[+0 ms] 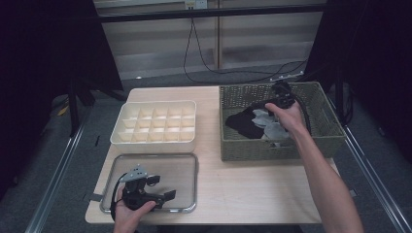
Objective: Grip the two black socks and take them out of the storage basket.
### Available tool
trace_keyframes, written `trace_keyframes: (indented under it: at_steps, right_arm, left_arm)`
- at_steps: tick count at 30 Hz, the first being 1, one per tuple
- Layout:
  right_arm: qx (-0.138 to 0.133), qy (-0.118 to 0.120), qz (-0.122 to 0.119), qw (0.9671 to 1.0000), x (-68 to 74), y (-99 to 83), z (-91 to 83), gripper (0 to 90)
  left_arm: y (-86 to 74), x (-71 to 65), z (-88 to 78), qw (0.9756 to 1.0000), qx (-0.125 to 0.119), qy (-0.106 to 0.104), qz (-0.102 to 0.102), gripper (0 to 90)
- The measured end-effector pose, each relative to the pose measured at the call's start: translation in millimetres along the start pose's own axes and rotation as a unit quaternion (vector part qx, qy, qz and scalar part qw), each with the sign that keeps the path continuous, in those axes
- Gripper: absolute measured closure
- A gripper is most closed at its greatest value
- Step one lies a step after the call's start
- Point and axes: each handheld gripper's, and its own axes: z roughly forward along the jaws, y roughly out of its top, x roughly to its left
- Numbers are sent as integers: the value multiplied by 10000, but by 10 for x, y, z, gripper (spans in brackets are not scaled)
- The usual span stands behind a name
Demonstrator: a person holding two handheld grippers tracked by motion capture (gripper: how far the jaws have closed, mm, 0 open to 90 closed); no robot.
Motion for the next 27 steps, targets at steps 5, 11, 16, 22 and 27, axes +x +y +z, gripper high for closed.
trace_keyframes:
  at_steps: [5, 11, 16, 22, 27]
  right_arm:
    - [497, 28, -268, 9984, 85, 63, 285, 599]
    - [953, -3, -115, 9954, 77, 104, 632, 605]
    - [1164, -149, 100, 9930, 8, 87, 735, 612]
    - [1382, -433, 140, 9894, -67, 57, 809, 566]
    - [1484, -647, 122, 9867, -87, 51, 827, 525]
  left_arm:
    - [6, 19, -2, 10000, -1, 27, 22, 84]
    - [-16, 48, -37, 10000, -43, 63, -57, 84]
    - [-34, 64, -57, 9999, -61, 81, -111, 84]
    - [-39, 57, -66, 9999, -68, 78, -105, 84]
    - [-45, 45, -77, 9999, -58, 92, -75, 84]
